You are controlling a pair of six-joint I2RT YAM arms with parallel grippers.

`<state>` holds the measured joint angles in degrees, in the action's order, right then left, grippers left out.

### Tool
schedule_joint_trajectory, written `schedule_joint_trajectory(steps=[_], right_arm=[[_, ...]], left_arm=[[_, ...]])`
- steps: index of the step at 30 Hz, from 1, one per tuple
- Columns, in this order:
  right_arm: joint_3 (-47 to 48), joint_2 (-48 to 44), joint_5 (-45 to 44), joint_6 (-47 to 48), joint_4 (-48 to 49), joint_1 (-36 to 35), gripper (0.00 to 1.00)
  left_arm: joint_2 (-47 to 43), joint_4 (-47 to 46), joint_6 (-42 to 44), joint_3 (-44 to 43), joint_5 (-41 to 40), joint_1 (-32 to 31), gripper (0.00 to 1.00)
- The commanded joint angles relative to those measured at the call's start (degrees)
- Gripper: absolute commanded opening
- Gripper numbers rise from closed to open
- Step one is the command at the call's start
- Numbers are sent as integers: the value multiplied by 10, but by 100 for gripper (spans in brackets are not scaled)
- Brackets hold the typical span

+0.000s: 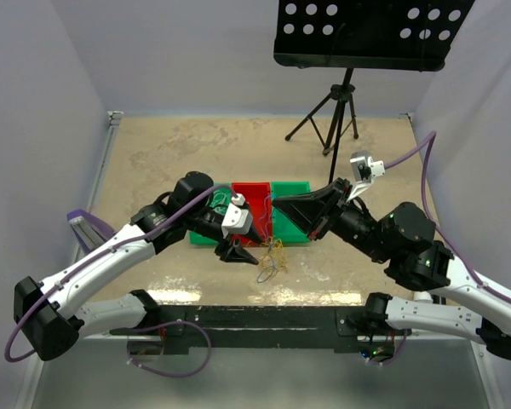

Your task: Untangle the cables

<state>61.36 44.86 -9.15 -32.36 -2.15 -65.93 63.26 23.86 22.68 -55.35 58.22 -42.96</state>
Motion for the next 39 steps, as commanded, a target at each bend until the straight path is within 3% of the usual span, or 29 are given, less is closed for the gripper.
schedule_joint_trajectory(steps=[1,5,11,16,25,35,39], right_arm=[[10,-10,13,9,34,-1,0],[9,-12,13,7,34,-1,0],[-2,-18,17,0,42,-1,0],[-8,-21,19,-3,45,-1,0],[7,-35,-10,1,9,-1,0],[131,-71,-124,52,-130,-1,0],[173,-79,-172,72,-166,-1,0]], left_arm=[[-1,-39,-5,7,7,-5,58],[0,-55,-6,11,1,-5,51],[4,-63,-11,17,1,-6,19],[1,-78,-25,18,6,-5,1],[-19,-35,19,27,-32,-5,0],[-66,151,306,103,-204,-5,0],[-93,224,380,138,-289,-5,0]])
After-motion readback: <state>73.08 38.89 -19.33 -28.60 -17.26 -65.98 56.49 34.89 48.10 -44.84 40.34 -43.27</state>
